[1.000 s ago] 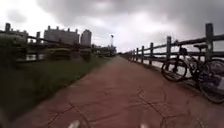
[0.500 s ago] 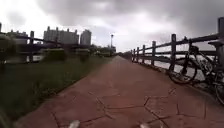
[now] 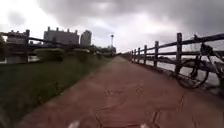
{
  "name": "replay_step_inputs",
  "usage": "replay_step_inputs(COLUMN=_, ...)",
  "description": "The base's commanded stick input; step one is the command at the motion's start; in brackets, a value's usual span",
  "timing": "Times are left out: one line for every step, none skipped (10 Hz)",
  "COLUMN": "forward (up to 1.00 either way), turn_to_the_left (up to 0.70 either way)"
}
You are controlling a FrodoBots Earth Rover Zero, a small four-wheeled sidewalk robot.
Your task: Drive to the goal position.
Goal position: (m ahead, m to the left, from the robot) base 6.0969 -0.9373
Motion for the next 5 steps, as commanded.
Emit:
replay_step_inputs(forward=0.70, turn_to_the_left=0.00)
replay_step_inputs(forward=0.70, turn_to_the_left=0.00)
replay_step_inputs(forward=0.70, turn_to_the_left=0.00)
replay_step_inputs(forward=0.70, turn_to_the_left=0.00)
replay_step_inputs(forward=0.70, turn_to_the_left=0.00)
